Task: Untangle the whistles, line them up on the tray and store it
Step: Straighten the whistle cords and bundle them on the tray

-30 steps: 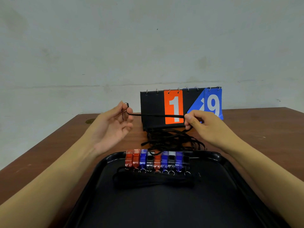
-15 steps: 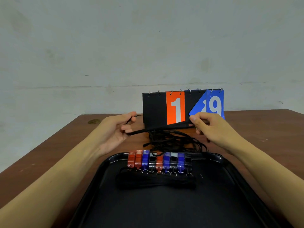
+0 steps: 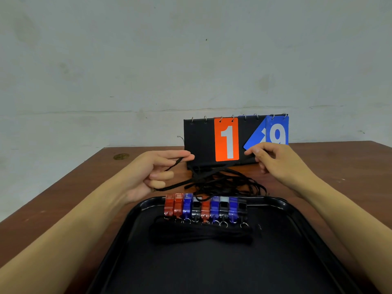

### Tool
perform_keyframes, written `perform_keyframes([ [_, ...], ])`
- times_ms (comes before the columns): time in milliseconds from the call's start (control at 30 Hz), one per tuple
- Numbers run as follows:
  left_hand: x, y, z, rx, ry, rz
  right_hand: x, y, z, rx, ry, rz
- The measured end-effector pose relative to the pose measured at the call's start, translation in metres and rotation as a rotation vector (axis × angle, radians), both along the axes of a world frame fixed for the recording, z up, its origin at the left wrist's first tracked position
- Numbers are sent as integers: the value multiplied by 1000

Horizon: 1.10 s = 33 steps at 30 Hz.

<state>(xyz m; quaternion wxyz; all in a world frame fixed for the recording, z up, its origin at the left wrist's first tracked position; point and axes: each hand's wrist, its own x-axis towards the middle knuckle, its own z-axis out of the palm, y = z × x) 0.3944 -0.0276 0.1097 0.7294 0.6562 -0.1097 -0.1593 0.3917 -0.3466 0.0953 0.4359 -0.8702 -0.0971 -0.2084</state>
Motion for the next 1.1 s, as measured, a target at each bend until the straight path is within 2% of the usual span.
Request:
perform_keyframes([
  [133,-6,-5,2,22,-34,-65,-4,6,2,36,37,82],
  [267,-14,-14,2,85,-157,-136,-20,22,9,59,70,248],
  [567,-30,-25,1,250,-340,-295,-40,43,10,-105,168,578],
  [700,-35,-29,2,300,-397,-253,-42,46,9,-110,166,601],
  [867,-34,-31,1,220,-324,-246,-42,46,10,-51,146,567],
  [1100,-31,-32,-2,275,-367,-236,-42,49,8,4,117,565],
])
